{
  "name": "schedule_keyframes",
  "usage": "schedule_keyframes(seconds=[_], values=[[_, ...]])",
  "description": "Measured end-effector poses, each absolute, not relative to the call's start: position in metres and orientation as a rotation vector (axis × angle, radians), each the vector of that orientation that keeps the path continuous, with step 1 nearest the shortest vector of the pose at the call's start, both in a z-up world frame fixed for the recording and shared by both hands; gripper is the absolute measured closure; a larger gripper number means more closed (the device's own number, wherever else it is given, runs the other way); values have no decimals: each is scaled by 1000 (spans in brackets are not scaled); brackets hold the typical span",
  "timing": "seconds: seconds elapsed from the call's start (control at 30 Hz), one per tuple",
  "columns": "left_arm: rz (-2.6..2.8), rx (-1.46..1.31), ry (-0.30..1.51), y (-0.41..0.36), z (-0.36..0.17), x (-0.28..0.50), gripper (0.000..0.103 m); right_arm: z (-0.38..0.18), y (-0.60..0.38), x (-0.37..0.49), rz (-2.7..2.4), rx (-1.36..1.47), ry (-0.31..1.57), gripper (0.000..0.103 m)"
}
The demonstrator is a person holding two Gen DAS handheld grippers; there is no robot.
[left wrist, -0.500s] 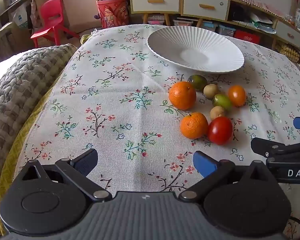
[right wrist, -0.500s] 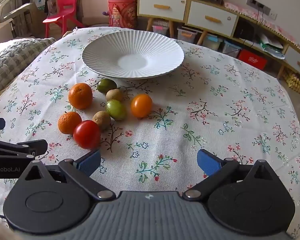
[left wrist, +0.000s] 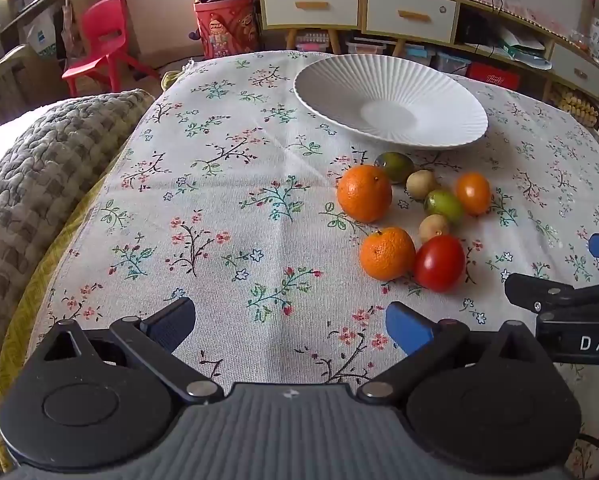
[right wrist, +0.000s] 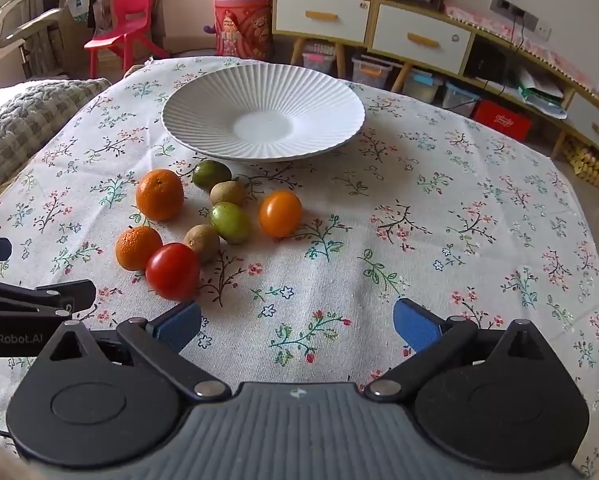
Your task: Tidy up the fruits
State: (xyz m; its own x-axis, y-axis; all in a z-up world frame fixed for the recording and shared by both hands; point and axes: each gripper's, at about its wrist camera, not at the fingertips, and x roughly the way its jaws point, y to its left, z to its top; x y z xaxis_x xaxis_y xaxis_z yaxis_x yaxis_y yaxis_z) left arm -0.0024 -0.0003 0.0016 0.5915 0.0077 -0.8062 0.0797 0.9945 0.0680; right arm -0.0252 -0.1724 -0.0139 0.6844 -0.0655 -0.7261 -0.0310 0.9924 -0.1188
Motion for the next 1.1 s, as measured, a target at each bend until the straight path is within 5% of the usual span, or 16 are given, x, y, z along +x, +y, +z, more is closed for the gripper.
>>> schedule_keyframes(seconds=[1.1], values=[[-52,106,930,-2,3,-3,11,-11,-174,-26,-29,-120,813,1]])
